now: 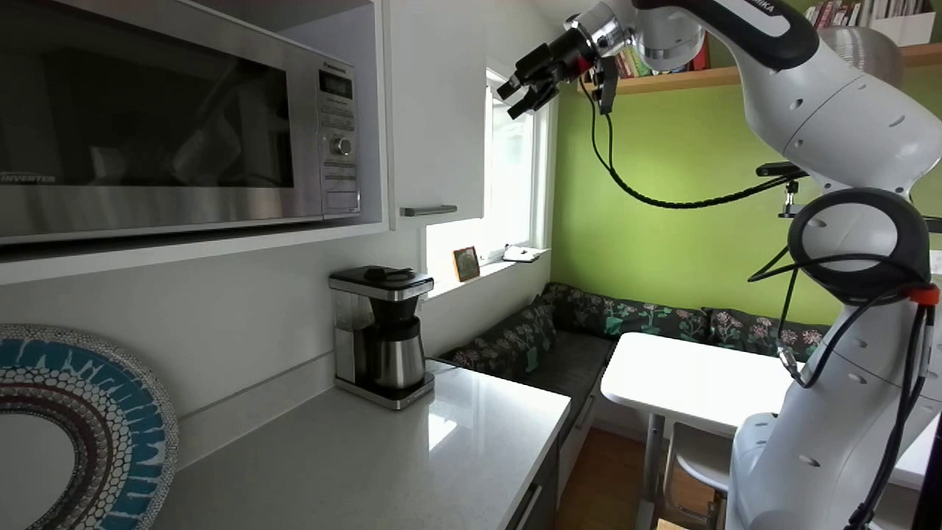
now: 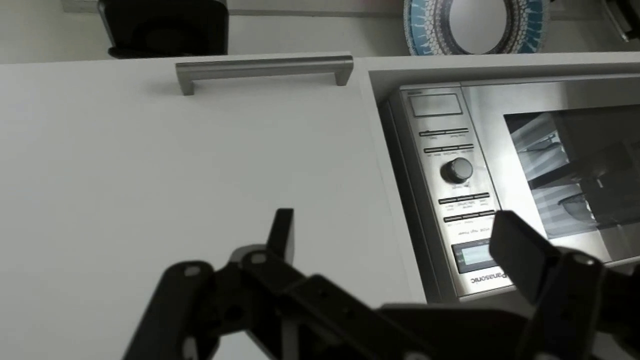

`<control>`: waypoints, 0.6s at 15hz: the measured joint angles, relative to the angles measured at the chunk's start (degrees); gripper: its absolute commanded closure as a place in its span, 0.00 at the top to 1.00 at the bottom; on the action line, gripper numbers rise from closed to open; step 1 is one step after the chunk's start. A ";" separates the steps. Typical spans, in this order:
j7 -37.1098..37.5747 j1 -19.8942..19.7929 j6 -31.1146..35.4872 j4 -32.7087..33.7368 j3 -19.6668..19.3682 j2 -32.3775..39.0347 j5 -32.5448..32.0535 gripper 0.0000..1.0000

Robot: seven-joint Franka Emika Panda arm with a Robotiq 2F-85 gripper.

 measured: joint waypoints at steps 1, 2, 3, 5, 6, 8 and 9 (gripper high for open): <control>-1.10 -0.31 -0.54 0.16 -0.52 -0.33 -0.50 1.00; -2.02 -0.59 -1.08 0.37 -1.02 -0.63 -1.08 1.00; -2.76 -0.87 -1.73 0.58 -1.55 -0.96 -1.61 1.00; -3.88 -1.30 -3.14 0.99 -2.66 -1.54 -2.43 1.00; -4.35 -1.49 -3.84 1.16 -3.15 -1.78 -2.74 1.00; -5.00 -1.76 -4.37 1.31 -3.82 -2.16 -3.14 1.00; -5.18 -1.79 -4.49 1.31 -3.97 -2.29 -3.20 1.00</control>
